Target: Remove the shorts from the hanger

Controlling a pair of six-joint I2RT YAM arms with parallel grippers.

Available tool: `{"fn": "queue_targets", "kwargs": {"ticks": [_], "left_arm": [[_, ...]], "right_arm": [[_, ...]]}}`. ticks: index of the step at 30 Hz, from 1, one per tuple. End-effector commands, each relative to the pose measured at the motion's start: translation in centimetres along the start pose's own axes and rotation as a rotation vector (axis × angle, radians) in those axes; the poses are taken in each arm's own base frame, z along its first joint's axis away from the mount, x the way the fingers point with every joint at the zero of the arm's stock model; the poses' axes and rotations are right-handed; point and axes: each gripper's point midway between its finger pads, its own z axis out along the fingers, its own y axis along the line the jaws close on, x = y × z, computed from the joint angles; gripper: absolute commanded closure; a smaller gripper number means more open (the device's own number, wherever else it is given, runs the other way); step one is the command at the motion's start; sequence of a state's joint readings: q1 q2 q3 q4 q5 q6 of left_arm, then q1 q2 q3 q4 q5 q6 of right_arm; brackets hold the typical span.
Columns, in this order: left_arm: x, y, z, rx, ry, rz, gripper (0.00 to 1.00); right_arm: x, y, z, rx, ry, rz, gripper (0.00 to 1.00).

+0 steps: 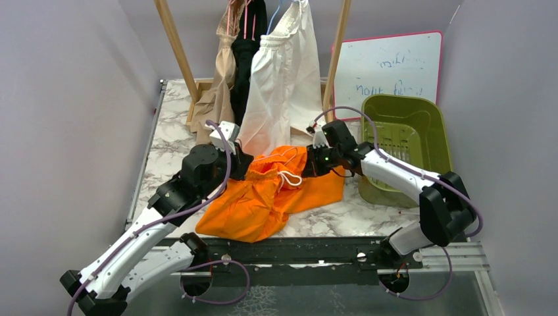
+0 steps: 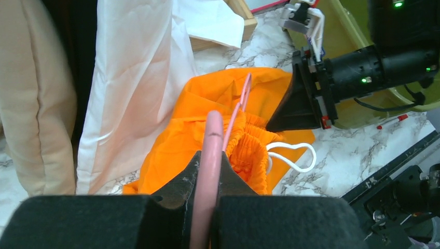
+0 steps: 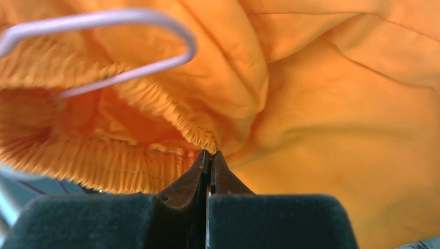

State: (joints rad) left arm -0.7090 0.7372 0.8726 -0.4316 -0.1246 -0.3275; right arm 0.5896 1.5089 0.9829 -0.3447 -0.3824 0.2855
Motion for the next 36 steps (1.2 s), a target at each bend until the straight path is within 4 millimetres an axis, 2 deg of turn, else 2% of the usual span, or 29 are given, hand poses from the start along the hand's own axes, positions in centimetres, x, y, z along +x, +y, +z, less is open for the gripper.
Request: {"fn": "queue_targets", "kwargs": {"ticks": [1,4,6,10,13,15,18,19,21,23,26,30,33,36], "left_arm": [[-0.7,-0.7,1.1,0.027,-0.021,-0.017,1.0],[0.0,-1.6,1.4,0.083,0.003,0.004,1.0],[0.0,-2.1,1.4,0.115,0.001,0.014,1.0],[0.4,-3.2,1.5,0.185,0.016,0.049,1.0],[1.4,-3.8,1.9,0.229,0.062,0.075,1.0],[1.8,-4.4,2.1,0.263,0.08,0.089,1.0],[1.7,-5.6,1.9,0.338,0.08,0.115,1.0],[1.6,-6.0,1.7,0.368,0.078,0.125,1.0],[1.6,-6.7,1.5,0.413,0.079,0.14,1.0],[1.9,-7.3,1.4,0.448,0.097,0.144,1.0],[2.2,-8.2,0.9,0.505,0.116,0.129,1.0],[2.4,-8.1,0.7,0.502,0.113,0.125,1.0],[2.1,-8.0,0.6,0.496,0.101,0.126,1.0],[1.9,-8.3,0.5,0.511,0.096,0.127,1.0]], "right_arm": [[-1.6,2.5,-1.5,-0.115,-0.073,-0.041,0.97],[-2.5,2.4,-2.4,-0.089,-0.129,-0.082,0.88],[-3.4,2.6,-3.5,-0.078,-0.194,-0.116,0.75],[-4.9,2.8,-5.9,-0.044,-0.29,-0.226,0.57],[-5.9,2.7,-7.6,0.005,-0.346,-0.305,0.52],[-5.9,3.6,-8.2,-0.042,-0.369,-0.45,0.48],[-2.9,6.3,-8.1,-0.263,-0.351,-0.821,0.48],[-3.1,6.4,-8.3,-0.259,-0.364,-0.886,0.48],[-4.9,6.2,-8.8,-0.202,-0.404,-0.926,0.48],[-5.0,6.7,-8.9,-0.232,-0.387,-0.989,0.48],[-1.4,8.0,-8.5,-0.439,-0.256,-1.11,0.5],[0.8,8.8,-8.1,-0.583,-0.179,-1.076,0.51],[2.5,10.0,-8.6,-0.707,-0.172,-1.065,0.52],[2.3,9.9,-8.2,-0.695,-0.207,-1.054,0.52]]}}
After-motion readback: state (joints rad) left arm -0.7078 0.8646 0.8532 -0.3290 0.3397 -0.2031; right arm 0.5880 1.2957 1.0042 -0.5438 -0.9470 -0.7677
